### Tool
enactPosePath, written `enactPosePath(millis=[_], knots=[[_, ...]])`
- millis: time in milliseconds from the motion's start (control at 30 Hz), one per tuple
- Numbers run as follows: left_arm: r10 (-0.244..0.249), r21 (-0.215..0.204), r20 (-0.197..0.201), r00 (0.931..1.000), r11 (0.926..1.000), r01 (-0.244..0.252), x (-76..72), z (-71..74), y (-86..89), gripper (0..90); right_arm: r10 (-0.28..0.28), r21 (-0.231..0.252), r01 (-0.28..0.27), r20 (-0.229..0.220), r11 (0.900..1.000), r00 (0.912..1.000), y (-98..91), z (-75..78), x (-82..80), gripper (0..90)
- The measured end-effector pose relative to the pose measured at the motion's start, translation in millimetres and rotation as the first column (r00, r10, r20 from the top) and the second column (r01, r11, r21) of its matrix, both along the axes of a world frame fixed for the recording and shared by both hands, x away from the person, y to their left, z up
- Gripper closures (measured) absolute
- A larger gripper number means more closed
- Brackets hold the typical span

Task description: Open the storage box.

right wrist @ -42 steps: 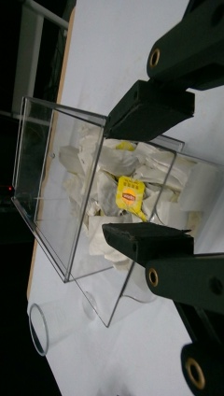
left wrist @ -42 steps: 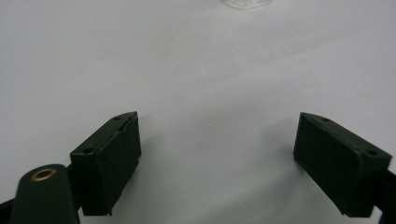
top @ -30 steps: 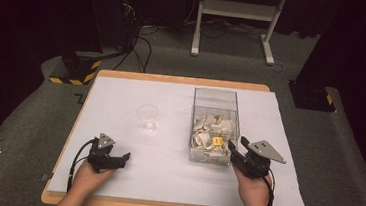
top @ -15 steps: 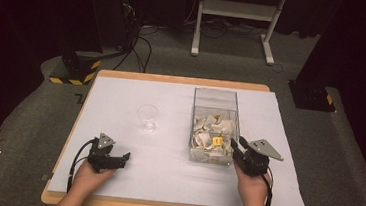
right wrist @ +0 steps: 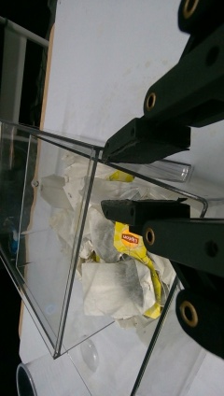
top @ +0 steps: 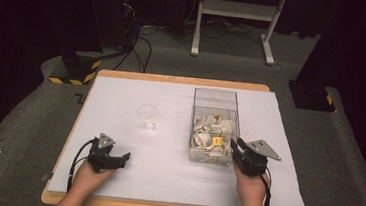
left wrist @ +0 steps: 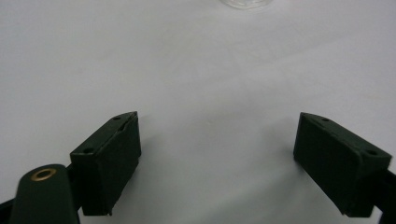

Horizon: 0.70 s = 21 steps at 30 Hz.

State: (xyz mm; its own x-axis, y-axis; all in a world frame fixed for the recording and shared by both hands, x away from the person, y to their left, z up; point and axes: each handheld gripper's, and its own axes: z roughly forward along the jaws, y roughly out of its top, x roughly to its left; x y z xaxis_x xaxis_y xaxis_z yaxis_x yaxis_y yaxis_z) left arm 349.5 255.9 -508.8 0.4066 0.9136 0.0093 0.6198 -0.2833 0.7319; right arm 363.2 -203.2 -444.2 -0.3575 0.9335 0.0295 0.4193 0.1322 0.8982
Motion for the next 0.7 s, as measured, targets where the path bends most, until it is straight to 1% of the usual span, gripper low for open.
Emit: enactPosePath(millis=[133, 333, 567, 700], knots=[[0.000, 0.000, 0.000, 1.0000, 1.0000, 0.000, 0.0, 0.0, 0.0, 15.1, -0.001, 0.002, 0.001, -0.011, 1.0000, 0.9999, -0.5, -2.0, 0.3, 72.9], [0.000, 0.000, 0.000, 1.0000, 1.0000, 0.000, 0.0, 0.0, 0.0, 15.1, 0.001, 0.012, -0.001, -0.018, 0.9999, 0.9998, -1.3, -3.1, -0.4, 72.9], [0.000, 0.001, -0.001, 1.0000, 1.0000, 0.000, -0.1, 0.1, 0.0, 15.2, -0.007, 0.012, 0.008, -0.024, 0.9999, 0.9997, -1.2, -4.0, -1.0, 70.2], [0.000, 0.001, -0.001, 1.0000, 1.0000, 0.000, -0.1, 0.1, 0.0, 15.1, -0.004, 0.008, 0.004, -0.022, 1.0000, 0.9997, -0.6, -4.2, -2.3, 73.8]])
